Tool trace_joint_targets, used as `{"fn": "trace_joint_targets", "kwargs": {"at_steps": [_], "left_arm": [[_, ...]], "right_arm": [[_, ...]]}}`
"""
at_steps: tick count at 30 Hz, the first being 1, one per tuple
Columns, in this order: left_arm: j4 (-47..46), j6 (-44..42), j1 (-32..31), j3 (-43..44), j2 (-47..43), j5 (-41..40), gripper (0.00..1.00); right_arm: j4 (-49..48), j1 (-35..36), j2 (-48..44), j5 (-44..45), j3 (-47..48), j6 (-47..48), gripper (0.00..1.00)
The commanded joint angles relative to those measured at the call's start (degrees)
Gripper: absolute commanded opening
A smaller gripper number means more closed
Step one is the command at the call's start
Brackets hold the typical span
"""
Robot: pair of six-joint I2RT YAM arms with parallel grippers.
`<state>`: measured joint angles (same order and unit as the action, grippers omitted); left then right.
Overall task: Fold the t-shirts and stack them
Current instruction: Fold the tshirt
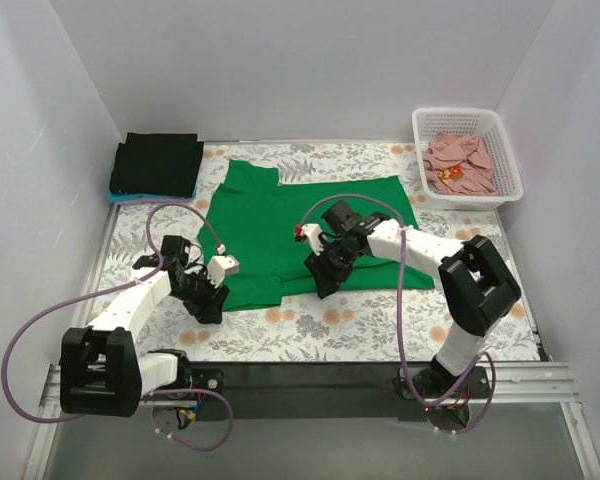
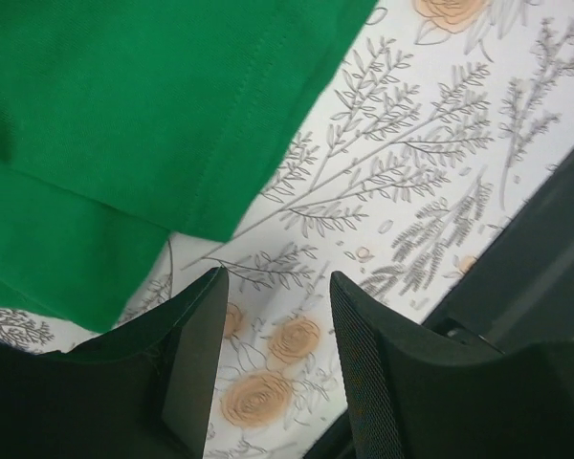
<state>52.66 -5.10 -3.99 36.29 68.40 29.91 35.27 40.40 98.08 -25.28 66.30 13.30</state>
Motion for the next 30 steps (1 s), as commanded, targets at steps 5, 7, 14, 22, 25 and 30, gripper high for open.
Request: {"fn": "trace_joint_targets", "kwargs": {"at_steps": [5,7,14,22,25,30], "left_arm": [[-12.8,-4.7,-0.6,-6.2,-3.8,0.4,0.46],[-13.2,-5.1,-0.7,-7.1,-4.3,0.1,0.46],[-14.8,-4.1,-1.0,-8.3,-4.0,-0.6,0.41],[-16.8,-1.7,-2.8,-9.4,-2.9,-0.7,0.33],[-18.2,-0.2,-3.7,-9.8,-2.0,-1.9,0.29],[-19.2,0.5,-4.0,-9.5,-1.1,-2.9,0.11]], "right_arm": [[-18.0,8.0,2.5,-2.5,-1.4,-18.4,0.56],[-18.7,8.4,4.7,-3.5,-0.2,-20.1,0.57],[-20.8,10.5,11.5,-7.4,2.5,-25.1,0.57],[-21.9,11.7,14.3,-8.9,4.0,-27.5,0.53],[-21.8,11.7,15.7,-8.9,4.9,-27.8,0.4],[-21.6,11.6,16.3,-9.5,5.6,-27.8,0.15]]}}
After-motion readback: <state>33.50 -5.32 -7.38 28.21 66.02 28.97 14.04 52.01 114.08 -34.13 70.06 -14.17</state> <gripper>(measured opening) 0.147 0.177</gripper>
